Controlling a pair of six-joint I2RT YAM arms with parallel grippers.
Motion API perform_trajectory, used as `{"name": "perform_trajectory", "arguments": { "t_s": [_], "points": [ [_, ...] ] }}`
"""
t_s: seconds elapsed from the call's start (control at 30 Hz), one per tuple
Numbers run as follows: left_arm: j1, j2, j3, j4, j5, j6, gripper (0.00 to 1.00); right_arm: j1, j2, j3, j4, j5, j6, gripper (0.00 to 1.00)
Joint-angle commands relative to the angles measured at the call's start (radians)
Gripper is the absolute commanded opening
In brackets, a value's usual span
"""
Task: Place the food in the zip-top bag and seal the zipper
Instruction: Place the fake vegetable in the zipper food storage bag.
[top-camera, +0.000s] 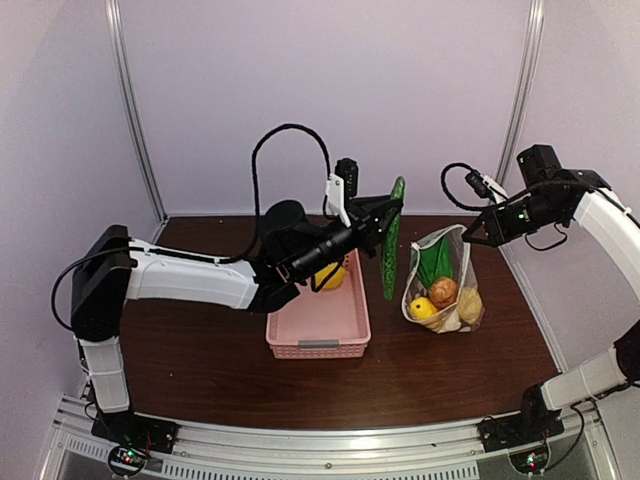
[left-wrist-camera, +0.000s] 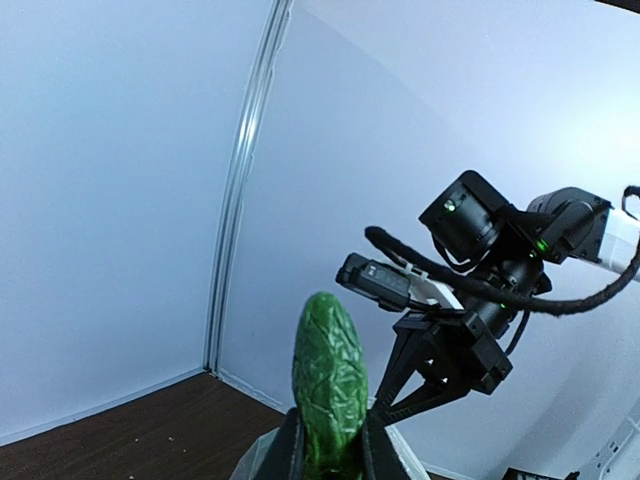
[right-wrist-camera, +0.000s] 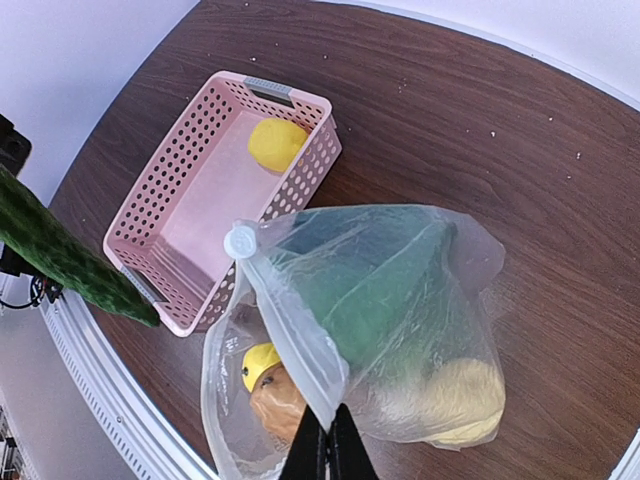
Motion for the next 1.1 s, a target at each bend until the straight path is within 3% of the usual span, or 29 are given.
{"name": "perform_trajectory", "arguments": {
  "t_s": [0.0,0.37,0.57,1.07],
  "points": [
    [-0.049,0.079,0.066,0.306,0.006,0.047,0.0,-0.006,0.005,0.011,0.004,-0.053,0.015,0.0],
    [-0.082,0.299,0.256,0.481,-0.055,0.076,0.0,-0.01,0.016,0.021,0.004,-0.125,0.026,0.0],
    [-0.081,0.406,0.381,0.411,-0.078,0.117,0.0,-0.013,0.019,0.048,-0.015,-0.194,0.031,0.0],
    [-0.082,0.5,0.286,0.459,-0.117,0.14,0.0,-0.052,0.005,0.064,0.015,-0.381,0.069,0.0]
  ]
}}
